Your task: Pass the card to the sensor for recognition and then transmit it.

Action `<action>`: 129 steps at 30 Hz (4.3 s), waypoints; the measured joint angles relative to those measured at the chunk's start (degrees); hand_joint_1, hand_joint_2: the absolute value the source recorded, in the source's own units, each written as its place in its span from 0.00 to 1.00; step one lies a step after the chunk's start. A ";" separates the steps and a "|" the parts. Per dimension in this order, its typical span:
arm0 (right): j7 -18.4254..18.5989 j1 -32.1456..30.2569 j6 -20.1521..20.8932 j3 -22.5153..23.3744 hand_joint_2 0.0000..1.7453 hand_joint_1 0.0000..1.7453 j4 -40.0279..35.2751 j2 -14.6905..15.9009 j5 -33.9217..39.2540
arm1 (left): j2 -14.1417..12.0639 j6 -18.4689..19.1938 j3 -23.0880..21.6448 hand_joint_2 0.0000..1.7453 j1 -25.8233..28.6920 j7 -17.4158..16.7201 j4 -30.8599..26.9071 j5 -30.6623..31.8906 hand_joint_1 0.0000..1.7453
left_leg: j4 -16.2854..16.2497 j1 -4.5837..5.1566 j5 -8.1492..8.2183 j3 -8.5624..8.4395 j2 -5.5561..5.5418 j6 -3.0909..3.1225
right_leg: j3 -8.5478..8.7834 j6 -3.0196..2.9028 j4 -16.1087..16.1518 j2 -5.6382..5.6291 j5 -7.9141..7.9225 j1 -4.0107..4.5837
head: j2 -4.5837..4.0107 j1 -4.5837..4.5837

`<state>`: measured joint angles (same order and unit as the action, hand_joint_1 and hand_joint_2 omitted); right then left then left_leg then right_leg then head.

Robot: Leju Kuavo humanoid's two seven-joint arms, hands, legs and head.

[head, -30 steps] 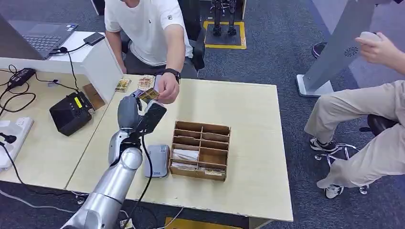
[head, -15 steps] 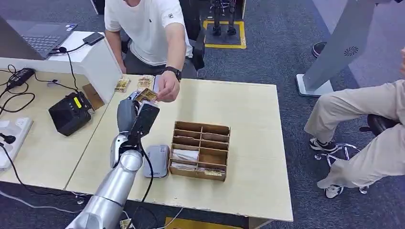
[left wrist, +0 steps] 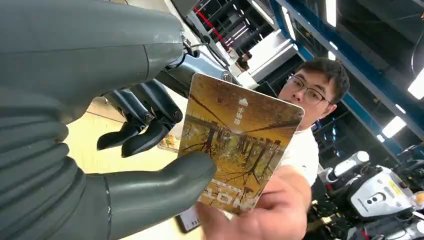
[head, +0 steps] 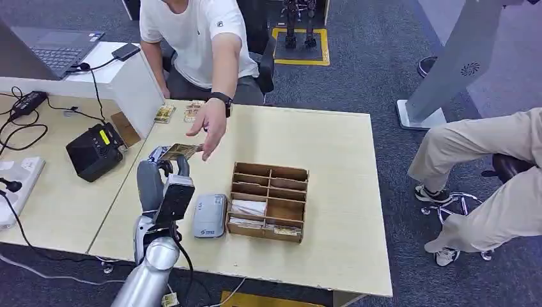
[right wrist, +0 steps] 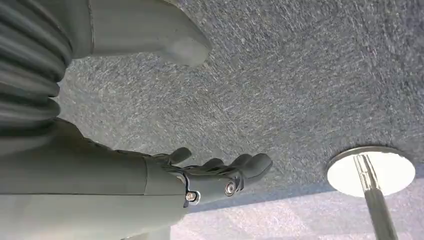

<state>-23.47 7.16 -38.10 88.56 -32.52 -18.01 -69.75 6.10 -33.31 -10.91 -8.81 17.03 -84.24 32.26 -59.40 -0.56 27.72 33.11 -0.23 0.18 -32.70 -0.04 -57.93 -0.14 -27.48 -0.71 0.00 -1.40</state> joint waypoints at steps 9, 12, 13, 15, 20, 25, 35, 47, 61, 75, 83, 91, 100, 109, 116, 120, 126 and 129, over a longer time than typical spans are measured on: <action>0.22 -0.08 0.00 0.00 1.00 0.00 -0.96 -0.02 0.02 | -0.20 -0.59 -0.65 1.00 2.76 0.15 -2.79 -0.83 1.00 | 0.00 0.00 0.00 0.00 -0.01 0.00 | 0.00 0.00 0.00 0.02 0.00 0.00 | 0.00 -0.02; 0.33 -0.11 0.00 0.00 1.00 0.00 -1.16 -0.04 0.00 | -0.22 -0.61 -0.76 1.00 3.09 0.22 -2.97 -1.09 1.00 | 0.00 0.00 0.00 0.00 -0.02 0.00 | 0.00 0.00 0.00 0.02 0.00 0.00 | 0.00 -0.02; 0.35 -0.12 0.00 0.00 1.00 0.00 -1.25 -0.04 0.00 | -0.22 -0.70 -0.83 1.00 3.17 0.39 -2.97 -1.42 1.00 | 0.00 0.00 0.00 0.00 -0.01 0.00 | 0.00 0.00 0.00 0.02 0.00 0.00 | 0.00 -0.02; 0.35 -0.14 0.00 0.00 1.00 0.00 -1.51 -0.09 -0.04 | -0.22 -0.79 -0.96 1.00 3.20 0.68 -2.97 -1.79 1.00 | 0.00 0.00 0.00 0.00 -0.01 0.00 | 0.00 0.00 0.00 0.02 0.00 0.00 | 0.00 -0.02; 0.81 -0.15 0.00 0.00 1.00 0.00 -1.62 -0.11 -2.43 | -0.20 -0.48 -1.14 1.00 2.55 0.57 -2.33 -1.75 1.00 | 0.00 0.00 0.00 0.00 -0.01 0.00 | -0.03 0.00 0.01 0.01 0.00 0.00 | 0.00 0.00; 0.83 -0.15 0.00 0.00 1.00 0.00 -1.62 -0.11 -4.26 | -0.15 -0.18 -1.42 1.00 0.24 0.13 0.59 -1.42 1.00 | 0.00 0.00 -0.01 0.00 -0.01 0.00 | -0.03 -0.01 0.00 0.01 0.01 0.00 | 0.00 -0.02; 1.27 -0.14 0.00 0.00 1.00 0.00 -1.59 -0.09 -7.06 | 0.39 -0.46 -1.51 1.00 -6.81 -1.84 7.17 0.13 1.00 | -0.01 0.00 -0.04 0.00 -0.01 -0.03 | -0.04 -0.04 0.00 0.01 0.06 0.00 | 0.00 -0.02; 1.27 -0.13 0.00 0.00 1.00 0.00 -1.51 -0.09 -7.21 | 0.98 -0.96 -1.77 1.00 -10.08 -2.56 10.98 1.88 1.00 | 0.00 -0.01 -0.03 0.00 0.00 -0.03 | -0.06 -0.04 0.00 -0.02 0.06 0.00 | 0.00 -0.02; 0.44 -0.08 0.00 -0.02 1.00 0.00 -0.76 -0.04 -7.26 | 0.96 -1.18 -2.38 1.00 -10.43 -4.11 11.43 3.65 1.00 | 0.00 0.00 -0.03 0.01 0.00 -0.03 | -0.06 -0.04 0.00 -0.02 0.06 0.00 | 0.00 0.00; 0.79 -0.05 0.00 -0.02 1.00 0.00 -0.46 0.00 -8.24 | 0.92 -4.00 -2.43 1.00 -10.38 -2.51 11.52 3.89 1.00 | 0.00 -0.01 -0.03 0.04 0.00 -0.03 | -0.06 -0.04 0.00 -0.01 0.06 0.00 | 0.00 0.00; 0.76 -0.05 0.00 0.00 1.00 0.00 -0.44 0.00 -8.28 | 0.90 -4.74 -2.42 1.00 -10.30 -1.81 11.52 4.24 1.00 | 0.00 -0.01 -0.03 0.06 0.00 -0.03 | -0.08 -0.04 0.00 -0.01 0.06 0.00 | 0.00 -0.02; 0.83 -0.05 0.00 -0.02 1.00 0.00 -0.44 0.00 -8.28 | 0.90 -4.74 -2.42 1.00 -10.30 -1.81 11.52 3.83 1.00 | 0.00 -0.01 -0.03 0.07 0.00 -0.03 | -0.10 -0.04 0.00 -0.01 0.06 0.00 | 0.00 0.00; 0.81 -0.05 0.00 -0.02 1.00 0.00 -0.44 0.00 -8.79 | 0.90 -4.87 -2.43 1.00 -10.28 -1.66 11.52 3.65 1.00 | 0.00 -0.01 -0.03 0.08 0.00 -0.03 | -0.10 -0.04 0.00 -0.01 0.06 0.00 | 0.00 0.00; 0.35 -0.04 0.00 -0.02 1.00 0.00 -0.41 0.00 -7.74 | 0.90 -5.29 -2.42 1.00 -10.29 -1.90 11.52 3.30 1.00 | 0.00 -0.01 -0.03 0.08 0.00 -0.03 | -0.10 -0.04 0.00 -0.01 0.06 0.00 | 0.00 0.00; 0.35 -0.03 0.00 -0.02 1.00 0.00 -0.37 0.00 -7.74 | 0.90 -5.31 -2.42 1.00 -10.29 -1.90 11.52 3.28 1.00 | 0.00 -0.01 -0.03 0.08 0.00 -0.03 | -0.10 -0.04 0.00 -0.01 0.06 0.00 | 0.00 -0.02; 0.37 -0.02 0.00 -0.02 1.00 0.00 -0.31 0.00 -7.74 | 0.90 -5.33 -2.42 1.00 -10.29 -1.90 11.52 3.28 1.00 | 0.00 -0.01 -0.03 0.08 0.00 -0.03 | -0.10 -0.04 0.00 -0.01 0.06 0.00 | 0.00 0.00; 0.39 0.04 0.00 0.00 1.00 0.00 -0.04 0.02 -8.00 | 0.87 -5.90 -2.42 1.00 -10.30 -1.95 11.52 4.28 1.00 | 0.00 -0.01 -0.03 0.08 0.00 -0.03 | -0.10 -0.04 0.00 -0.01 0.06 0.00 | 0.00 -0.02; 0.33 0.09 0.00 0.00 1.00 0.00 0.13 0.07 -8.02 | 0.87 -6.21 -2.42 1.00 -10.30 -2.12 11.52 4.63 1.00 | 0.00 -0.01 -0.03 0.08 0.00 -0.03 | -0.10 -0.04 0.00 -0.01 0.06 0.00 | 0.00 -0.02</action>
<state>-23.15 7.25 -38.10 88.56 -32.39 -17.94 -77.77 6.97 -39.52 -13.33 -19.12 14.91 -72.72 36.89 -59.40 -0.57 27.69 33.19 -0.24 0.15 -32.79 -0.08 -57.93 -0.15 -27.42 -0.71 0.00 -1.42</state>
